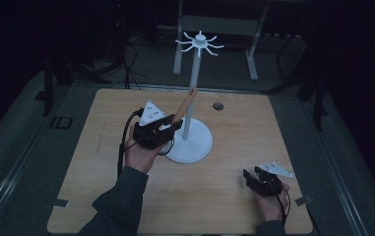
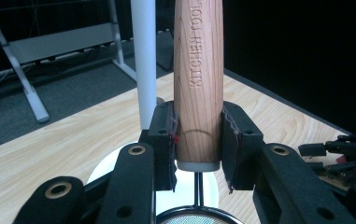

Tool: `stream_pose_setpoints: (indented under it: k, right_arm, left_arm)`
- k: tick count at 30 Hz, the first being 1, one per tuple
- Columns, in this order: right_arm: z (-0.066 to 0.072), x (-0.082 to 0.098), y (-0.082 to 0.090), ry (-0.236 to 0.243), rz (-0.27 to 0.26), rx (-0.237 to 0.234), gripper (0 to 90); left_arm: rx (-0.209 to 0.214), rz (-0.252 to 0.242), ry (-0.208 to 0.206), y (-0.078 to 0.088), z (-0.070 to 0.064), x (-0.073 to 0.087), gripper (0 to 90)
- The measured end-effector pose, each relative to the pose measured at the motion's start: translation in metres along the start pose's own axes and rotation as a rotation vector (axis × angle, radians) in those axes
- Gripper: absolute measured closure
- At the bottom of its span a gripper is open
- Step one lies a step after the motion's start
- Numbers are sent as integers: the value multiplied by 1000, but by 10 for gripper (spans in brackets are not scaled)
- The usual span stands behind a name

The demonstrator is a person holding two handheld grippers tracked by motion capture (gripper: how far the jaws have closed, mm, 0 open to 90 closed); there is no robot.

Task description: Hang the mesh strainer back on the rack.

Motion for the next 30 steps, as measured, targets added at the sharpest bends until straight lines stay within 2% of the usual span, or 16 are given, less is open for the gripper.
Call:
stream_pose_setpoints:
  k: [15, 30]
  right_arm:
    - [0, 0, 0, 1, -1, 4, 484]
    - [0, 0, 0, -2, -1, 5, 484]
  left_arm:
    - [-17, -44, 19, 8, 5, -9, 690]
    - [-13, -59, 9, 12, 7, -17, 690]
Point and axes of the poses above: each handheld gripper's, and its own axes: y roughly backward along the jaws, x roughly out of its underside, z roughly to its left, the point moved 4 cm from there along -y, roughly forward along the jaws, and after that the axes turned 7 degrees about -y, right-handed, at the moved point
